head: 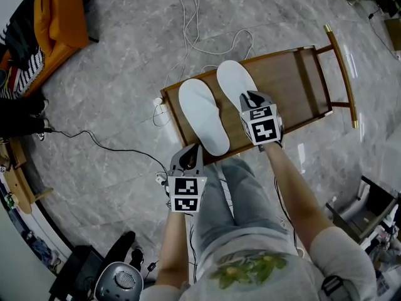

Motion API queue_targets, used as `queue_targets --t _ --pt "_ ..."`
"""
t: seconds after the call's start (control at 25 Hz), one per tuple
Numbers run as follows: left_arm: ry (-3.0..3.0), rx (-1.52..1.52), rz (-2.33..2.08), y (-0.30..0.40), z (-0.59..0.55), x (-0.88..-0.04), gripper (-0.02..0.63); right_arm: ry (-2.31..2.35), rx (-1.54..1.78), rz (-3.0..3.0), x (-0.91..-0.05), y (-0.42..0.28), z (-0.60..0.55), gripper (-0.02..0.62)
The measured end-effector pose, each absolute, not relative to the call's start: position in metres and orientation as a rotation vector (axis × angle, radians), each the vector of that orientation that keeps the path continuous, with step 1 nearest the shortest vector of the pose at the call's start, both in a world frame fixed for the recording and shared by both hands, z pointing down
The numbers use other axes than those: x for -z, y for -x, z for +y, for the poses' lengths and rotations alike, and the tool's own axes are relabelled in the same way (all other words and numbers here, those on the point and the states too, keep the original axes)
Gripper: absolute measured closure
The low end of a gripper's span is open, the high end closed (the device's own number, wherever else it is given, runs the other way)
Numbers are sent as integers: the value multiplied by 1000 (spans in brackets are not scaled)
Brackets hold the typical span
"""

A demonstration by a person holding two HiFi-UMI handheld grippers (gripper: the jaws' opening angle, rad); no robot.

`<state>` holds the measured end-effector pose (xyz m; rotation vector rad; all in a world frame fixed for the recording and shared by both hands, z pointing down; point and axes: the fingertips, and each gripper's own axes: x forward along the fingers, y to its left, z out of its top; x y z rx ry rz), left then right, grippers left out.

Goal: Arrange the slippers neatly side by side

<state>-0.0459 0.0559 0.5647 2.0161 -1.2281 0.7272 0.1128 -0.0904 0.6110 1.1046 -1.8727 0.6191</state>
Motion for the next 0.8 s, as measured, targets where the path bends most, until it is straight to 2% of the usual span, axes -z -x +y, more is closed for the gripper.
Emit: queue_targets --t 0.48,0.8 --pt "-2004 -721 -1238 51 56 -565 591 -1233 -995 -1815 -610 -99 -65 548" --pt "-2000 -715 -1245 56 54 -566 591 -1256 -1104 -1779 -610 -87 -60 548"
